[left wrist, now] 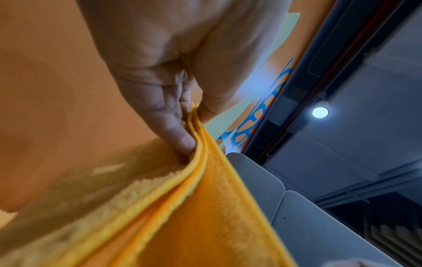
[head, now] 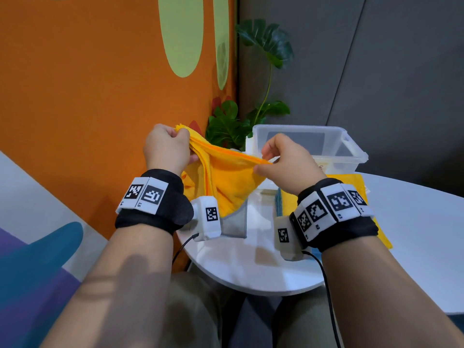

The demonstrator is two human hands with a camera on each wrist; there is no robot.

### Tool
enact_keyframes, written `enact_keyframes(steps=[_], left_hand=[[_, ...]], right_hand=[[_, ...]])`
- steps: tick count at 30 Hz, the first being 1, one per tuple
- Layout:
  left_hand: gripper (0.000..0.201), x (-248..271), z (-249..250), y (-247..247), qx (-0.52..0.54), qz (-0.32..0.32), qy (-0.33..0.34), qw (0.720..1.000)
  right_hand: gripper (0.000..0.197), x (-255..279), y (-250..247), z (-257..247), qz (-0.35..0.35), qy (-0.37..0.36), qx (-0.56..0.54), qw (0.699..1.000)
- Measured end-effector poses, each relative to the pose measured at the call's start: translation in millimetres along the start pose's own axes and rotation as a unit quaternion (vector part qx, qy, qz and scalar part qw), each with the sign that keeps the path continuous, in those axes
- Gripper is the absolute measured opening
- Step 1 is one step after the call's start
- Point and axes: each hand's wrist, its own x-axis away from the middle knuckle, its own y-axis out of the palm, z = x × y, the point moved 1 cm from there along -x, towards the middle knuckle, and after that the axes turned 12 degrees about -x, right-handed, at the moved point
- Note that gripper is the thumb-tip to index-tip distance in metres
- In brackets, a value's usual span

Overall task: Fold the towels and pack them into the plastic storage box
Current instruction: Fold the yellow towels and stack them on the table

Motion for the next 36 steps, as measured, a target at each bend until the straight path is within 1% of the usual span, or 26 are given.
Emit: enact_keyframes(steps=[2, 3, 6, 9, 10, 12, 15, 17, 18, 20, 21, 23, 25, 26, 28, 29, 30, 32, 33, 34, 36], left_hand=[[0.015, 2.3, 3.9, 2.8, -0.018, -0.016, 0.014, 1.000], [0.014, 4.5, 6.3, 4.3, -0.027, -0.022, 0.020, 0.999], [0.015, 13.3, 14.5, 11.0, -0.027, -0.048, 0.034, 0.998], [0.012, 25.7, 25.3, 18.5, -0.015, -0.099, 0.043, 0.994], [0.013, 29.6, 28.5, 20.4, -0.015, -0.119, 0.050, 0.992], [0.017, 35.8, 34.4, 23.0, -0.033, -0.152, 0.073, 0.985], [0.021, 42.8, 40.3, 25.7, -0.040, -0.210, 0.086, 0.973], [0.021, 45.3, 41.1, 27.8, -0.020, -0.261, 0.082, 0.962], [0.019, 45.6, 40.6, 27.3, -0.026, -0.275, 0.089, 0.957], [0.011, 43.3, 37.5, 24.0, -0.066, -0.276, 0.123, 0.951], [0.012, 40.3, 34.6, 21.9, -0.089, -0.265, 0.142, 0.950], [0.020, 33.2, 26.5, 18.8, -0.140, -0.232, 0.168, 0.948], [0.030, 26.7, 16.7, 16.8, -0.211, -0.219, 0.168, 0.938], [0.038, 23.9, 10.9, 16.0, -0.250, -0.228, 0.158, 0.928], [0.059, 20.5, -1.5, 13.9, -0.316, -0.276, 0.128, 0.899], [0.064, 20.2, -6.4, 12.8, -0.341, -0.300, 0.114, 0.884], [0.060, 20.1, -11.1, 11.7, -0.360, -0.315, 0.105, 0.872], [0.034, 19.3, -18.1, 11.0, -0.375, -0.320, 0.095, 0.865], [0.022, 19.0, -20.3, 10.5, -0.373, -0.312, 0.093, 0.869], [0.016, 18.1, -21.8, 10.2, -0.370, -0.300, 0.094, 0.874], [0.011, 14.3, -22.6, 9.3, -0.349, -0.270, 0.104, 0.891]], right_hand=[[0.034, 2.3, 2.7, -1.5, -0.064, 0.025, -0.017, 0.997], [0.037, 3.7, 4.8, -2.8, -0.078, 0.029, -0.037, 0.996], [0.038, 5.3, 14.1, -6.8, -0.076, 0.019, -0.080, 0.994], [0.048, 4.4, 23.9, -9.1, -0.084, 0.014, -0.088, 0.992], [0.049, 4.5, 25.9, -10.0, -0.090, 0.012, -0.085, 0.992], [0.041, 4.7, 27.9, -12.2, -0.093, 0.000, -0.057, 0.994], [0.026, 3.9, 27.6, -12.7, -0.068, -0.015, -0.013, 0.998], [0.020, 1.8, 26.3, -10.0, -0.049, -0.015, 0.002, 0.999], [0.021, 1.2, 25.1, -8.3, -0.042, -0.010, 0.006, 0.999], [0.020, 1.0, 21.9, -4.2, -0.036, 0.006, 0.002, 0.999], [0.018, 1.3, 20.4, -2.7, -0.036, 0.013, -0.008, 0.999], [0.017, 1.5, 17.9, -0.5, -0.040, 0.011, -0.029, 0.999], [0.021, 1.6, 15.6, -0.1, -0.053, -0.002, -0.039, 0.998], [0.024, 1.9, 14.5, -0.7, -0.058, -0.008, -0.044, 0.997], [0.028, 2.6, 11.0, -1.9, -0.056, -0.028, -0.060, 0.996], [0.029, 3.6, 9.2, -2.6, -0.050, -0.044, -0.068, 0.995], [0.030, 4.9, 7.4, -3.4, -0.040, -0.057, -0.080, 0.994], [0.030, 5.6, 3.4, -3.6, -0.011, -0.069, -0.102, 0.992], [0.028, 5.0, 1.9, -2.8, 0.004, -0.071, -0.106, 0.992], [0.026, 4.5, 0.6, -1.7, 0.019, -0.071, -0.105, 0.992], [0.021, 2.6, -0.9, 2.8, 0.045, -0.064, -0.095, 0.992]])
